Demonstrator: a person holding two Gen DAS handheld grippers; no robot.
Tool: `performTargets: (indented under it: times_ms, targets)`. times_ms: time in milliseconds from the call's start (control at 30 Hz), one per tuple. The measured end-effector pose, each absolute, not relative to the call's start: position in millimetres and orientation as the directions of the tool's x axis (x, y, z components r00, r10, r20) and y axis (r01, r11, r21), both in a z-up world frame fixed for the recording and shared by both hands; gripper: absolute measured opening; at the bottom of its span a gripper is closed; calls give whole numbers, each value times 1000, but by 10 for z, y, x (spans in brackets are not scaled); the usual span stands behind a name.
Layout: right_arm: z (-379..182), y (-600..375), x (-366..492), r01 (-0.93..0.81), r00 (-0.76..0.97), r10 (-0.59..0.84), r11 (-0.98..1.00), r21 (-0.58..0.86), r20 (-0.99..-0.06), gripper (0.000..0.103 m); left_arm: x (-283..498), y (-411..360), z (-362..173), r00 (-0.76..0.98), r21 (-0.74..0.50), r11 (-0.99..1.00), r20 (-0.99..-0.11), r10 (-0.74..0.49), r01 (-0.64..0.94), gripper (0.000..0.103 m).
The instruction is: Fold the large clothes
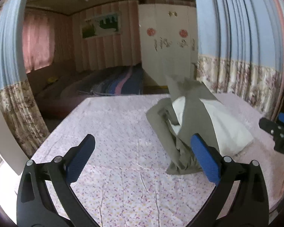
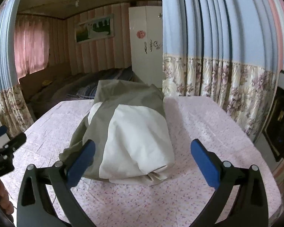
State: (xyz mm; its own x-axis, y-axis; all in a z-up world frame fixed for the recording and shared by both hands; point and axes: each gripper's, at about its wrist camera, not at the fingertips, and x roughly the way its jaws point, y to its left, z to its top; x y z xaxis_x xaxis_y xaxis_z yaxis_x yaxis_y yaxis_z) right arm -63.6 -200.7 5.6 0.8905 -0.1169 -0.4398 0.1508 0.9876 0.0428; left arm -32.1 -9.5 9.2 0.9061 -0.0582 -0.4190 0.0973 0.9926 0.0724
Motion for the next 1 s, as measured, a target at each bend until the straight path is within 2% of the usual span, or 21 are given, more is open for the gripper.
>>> performTargets:
  times_ms: [333, 700, 1000]
  targets:
    - [283, -1845, -756, 162, 900, -136, 986, 27, -414, 101, -354, 84, 239, 903, 24, 999, -428, -17, 30, 100]
    - [339, -1782, -806, 204, 900, -195, 979, -19, -390, 101, -376, 35, 268, 907, 106, 994, -420, 42, 3, 100]
    - [304, -1817, -759, 220, 890, -202, 976, -3, -408, 101, -344, -5, 258, 905, 111, 994, -424, 42, 6, 100]
